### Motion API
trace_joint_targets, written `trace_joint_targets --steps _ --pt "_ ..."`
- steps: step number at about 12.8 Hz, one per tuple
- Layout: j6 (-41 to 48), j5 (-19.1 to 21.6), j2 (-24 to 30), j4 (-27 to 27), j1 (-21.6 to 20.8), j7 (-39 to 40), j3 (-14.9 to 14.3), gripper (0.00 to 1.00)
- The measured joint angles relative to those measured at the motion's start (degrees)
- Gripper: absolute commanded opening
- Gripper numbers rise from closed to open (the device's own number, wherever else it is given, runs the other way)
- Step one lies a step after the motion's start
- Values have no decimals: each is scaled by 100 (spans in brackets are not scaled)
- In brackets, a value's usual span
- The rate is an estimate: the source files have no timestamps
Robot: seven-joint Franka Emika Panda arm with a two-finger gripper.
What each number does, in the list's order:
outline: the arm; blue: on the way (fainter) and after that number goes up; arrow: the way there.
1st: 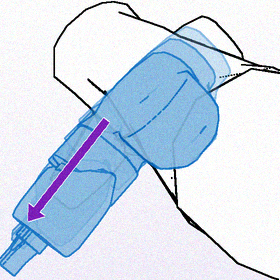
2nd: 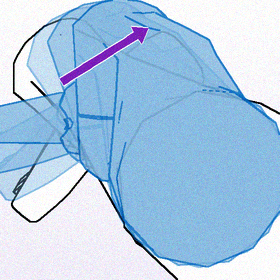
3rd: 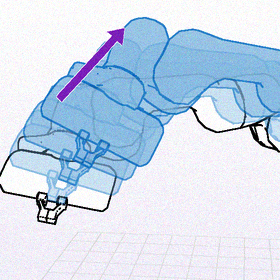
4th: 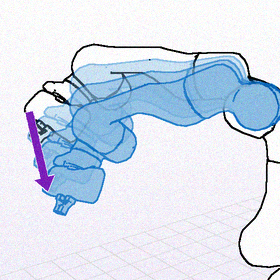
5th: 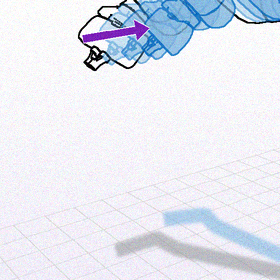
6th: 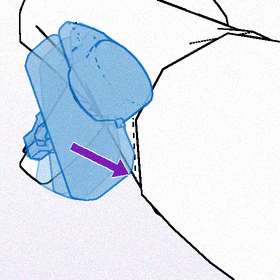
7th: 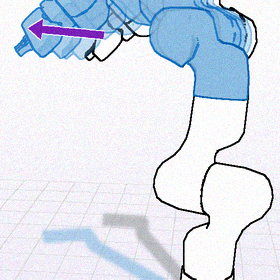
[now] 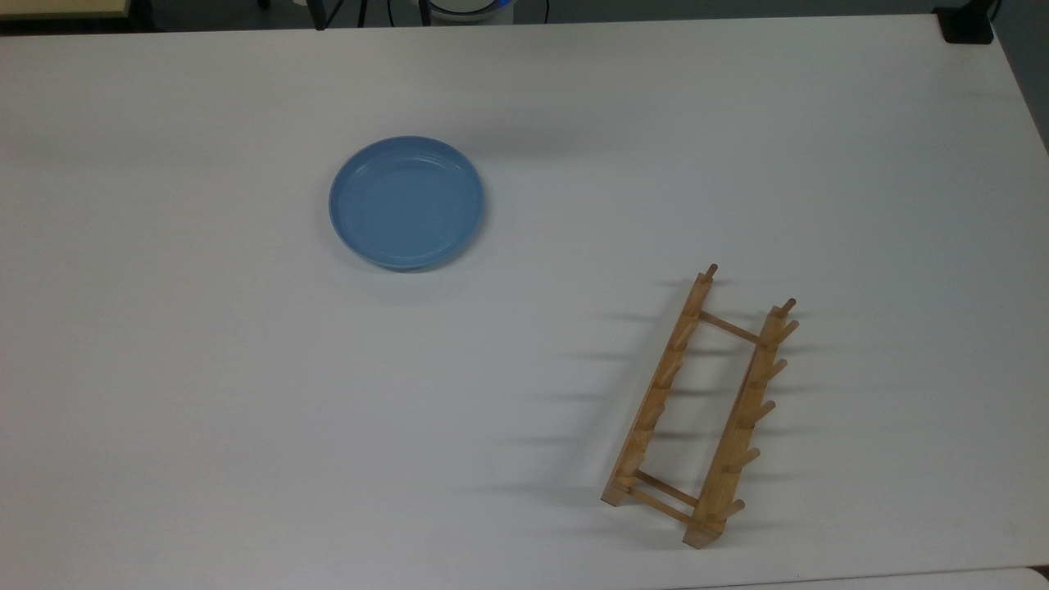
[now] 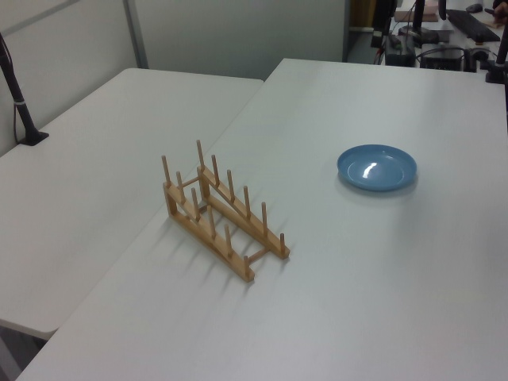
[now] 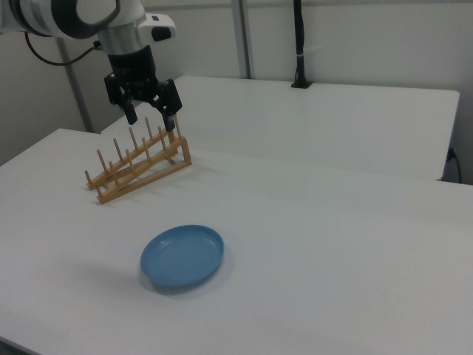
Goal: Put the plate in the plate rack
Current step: 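Move the open gripper from above the rack toward the blue plate, then lower the gripper onto the blue plate's rim and close on it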
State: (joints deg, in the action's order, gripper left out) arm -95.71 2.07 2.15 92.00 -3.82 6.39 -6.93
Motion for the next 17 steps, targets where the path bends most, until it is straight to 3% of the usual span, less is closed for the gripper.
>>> trace_joint_targets --steps 6,12,17 --pt "0 0 -1 2 4 18 -3 100" --pt "20 -18 -61 115 267 1336 -70 100" --pt "-29 -515 -480 388 625 1480 -87 99"
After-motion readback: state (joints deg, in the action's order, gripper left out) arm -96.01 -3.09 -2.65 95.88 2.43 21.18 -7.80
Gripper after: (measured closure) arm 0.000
